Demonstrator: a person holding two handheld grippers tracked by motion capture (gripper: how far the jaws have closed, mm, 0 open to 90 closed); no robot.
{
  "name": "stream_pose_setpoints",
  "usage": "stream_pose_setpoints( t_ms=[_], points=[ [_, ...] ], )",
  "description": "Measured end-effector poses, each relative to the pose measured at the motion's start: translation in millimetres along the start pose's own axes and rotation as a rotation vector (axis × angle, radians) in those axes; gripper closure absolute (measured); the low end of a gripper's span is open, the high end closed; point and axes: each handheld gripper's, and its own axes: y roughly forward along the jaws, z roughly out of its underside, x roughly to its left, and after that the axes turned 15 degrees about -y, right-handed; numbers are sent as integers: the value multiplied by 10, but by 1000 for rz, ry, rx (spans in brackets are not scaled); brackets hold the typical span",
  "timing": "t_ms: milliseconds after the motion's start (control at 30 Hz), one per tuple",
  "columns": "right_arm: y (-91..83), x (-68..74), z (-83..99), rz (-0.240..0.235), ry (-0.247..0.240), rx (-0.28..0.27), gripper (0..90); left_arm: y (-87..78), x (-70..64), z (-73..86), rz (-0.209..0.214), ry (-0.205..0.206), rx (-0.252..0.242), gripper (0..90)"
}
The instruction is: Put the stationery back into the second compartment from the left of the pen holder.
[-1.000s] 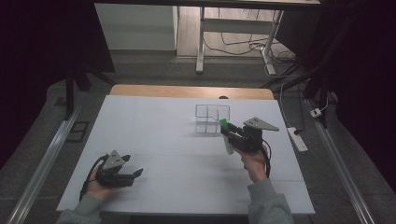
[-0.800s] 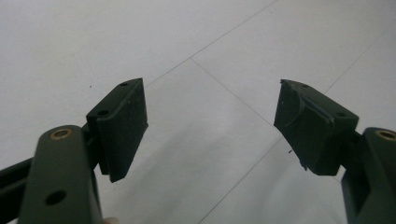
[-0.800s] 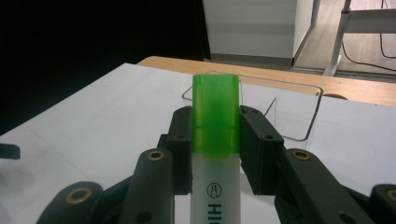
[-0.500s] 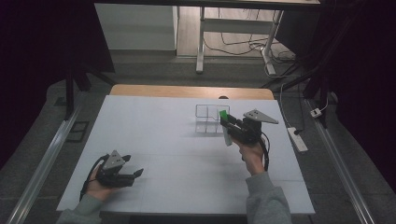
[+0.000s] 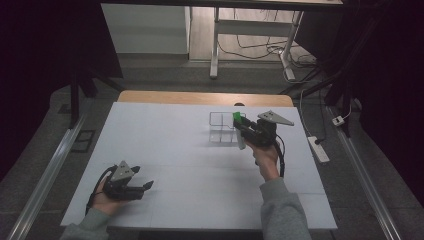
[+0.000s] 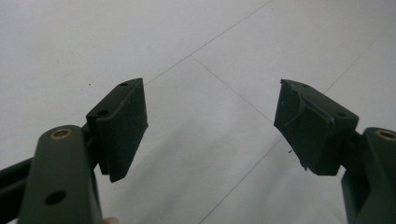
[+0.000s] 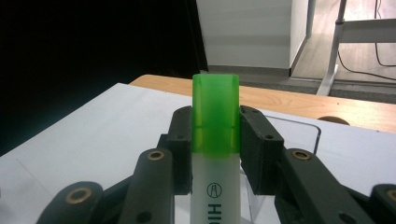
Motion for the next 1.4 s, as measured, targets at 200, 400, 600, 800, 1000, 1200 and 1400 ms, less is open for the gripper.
stream_pose_setpoints(
  t_ms=[200, 400, 600, 800, 1000, 1200, 1400],
  points=[
    [68, -19, -82, -3, -10, -15, 665, 2, -5, 1, 2, 1, 3, 254],
    [182, -41, -155, -10, -22, -28, 665, -15, -25, -1, 5, 12, 4, 256],
    [296, -55, -232, -12, -38, -37, 664, -19, -26, -2, 4, 13, 2, 255],
    [387, -68, -279, -6, -34, -41, 665, -22, -20, 0, 4, 13, 1, 255],
    [479, -123, -313, 6, -24, -45, 665, -16, -5, 4, 9, 10, 5, 255],
    [585, -196, -339, 17, -9, -50, 665, -11, 4, 1, 11, 9, 6, 254],
    [707, -242, -377, 21, -12, -61, 664, -12, 23, 1, 10, 3, 8, 254]
  ],
)
